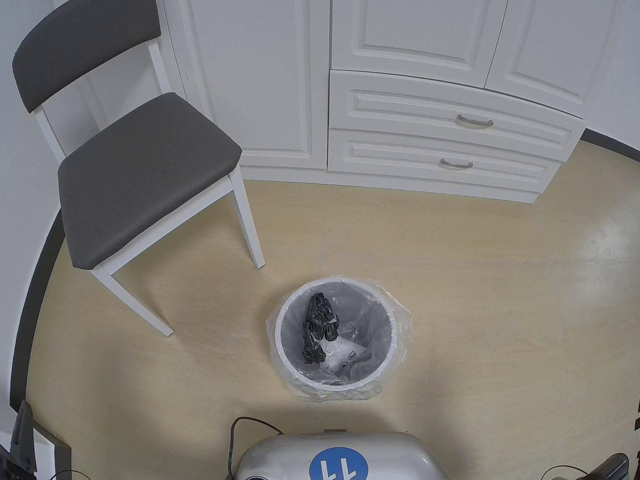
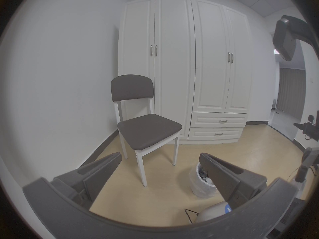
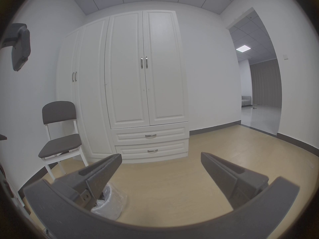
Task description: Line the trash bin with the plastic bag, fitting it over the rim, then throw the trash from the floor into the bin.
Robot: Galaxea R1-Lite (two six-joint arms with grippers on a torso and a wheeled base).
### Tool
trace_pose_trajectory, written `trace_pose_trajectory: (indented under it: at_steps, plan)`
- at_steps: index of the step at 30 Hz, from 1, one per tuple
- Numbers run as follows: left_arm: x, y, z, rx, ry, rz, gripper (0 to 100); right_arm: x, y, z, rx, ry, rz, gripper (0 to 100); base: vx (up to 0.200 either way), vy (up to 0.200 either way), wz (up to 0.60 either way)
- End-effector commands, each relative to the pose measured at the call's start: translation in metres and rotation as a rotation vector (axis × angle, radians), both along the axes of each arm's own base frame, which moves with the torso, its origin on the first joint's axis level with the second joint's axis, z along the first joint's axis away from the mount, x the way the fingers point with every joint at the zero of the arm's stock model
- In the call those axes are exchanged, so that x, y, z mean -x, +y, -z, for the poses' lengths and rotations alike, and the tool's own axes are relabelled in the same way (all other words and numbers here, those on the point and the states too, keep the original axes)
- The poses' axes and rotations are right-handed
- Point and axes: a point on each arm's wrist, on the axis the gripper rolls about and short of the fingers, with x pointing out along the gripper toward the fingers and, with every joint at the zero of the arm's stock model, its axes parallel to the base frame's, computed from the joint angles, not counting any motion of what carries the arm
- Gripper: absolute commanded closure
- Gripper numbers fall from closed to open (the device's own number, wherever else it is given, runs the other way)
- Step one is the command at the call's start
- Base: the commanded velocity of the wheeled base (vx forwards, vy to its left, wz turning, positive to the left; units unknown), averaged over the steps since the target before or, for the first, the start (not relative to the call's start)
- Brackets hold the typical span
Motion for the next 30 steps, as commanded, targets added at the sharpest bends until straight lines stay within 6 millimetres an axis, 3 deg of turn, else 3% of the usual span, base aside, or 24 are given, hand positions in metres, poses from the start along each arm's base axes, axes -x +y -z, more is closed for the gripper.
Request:
trace_pose_trajectory:
  at_steps: [1,11,21,30]
  plan:
    - [-0.007,0.000,0.016,-0.020,0.006,-0.006,0,-0.001,0.000,0.008,0.003,0.032,-0.011,0,0.000,0.000,0.00]
    - [-0.021,0.000,0.040,-0.021,0.034,0.002,0,-0.004,0.006,0.019,0.070,0.147,-0.249,0,0.000,0.000,0.00]
    - [-0.029,0.000,0.065,-0.037,0.122,-0.001,0,-0.006,0.006,0.030,0.157,0.260,-0.234,0,0.000,0.000,0.00]
    - [-0.029,0.000,0.066,-0.036,0.125,0.001,0,-0.006,0.004,0.030,0.129,0.267,-0.142,0,0.000,0.000,0.00]
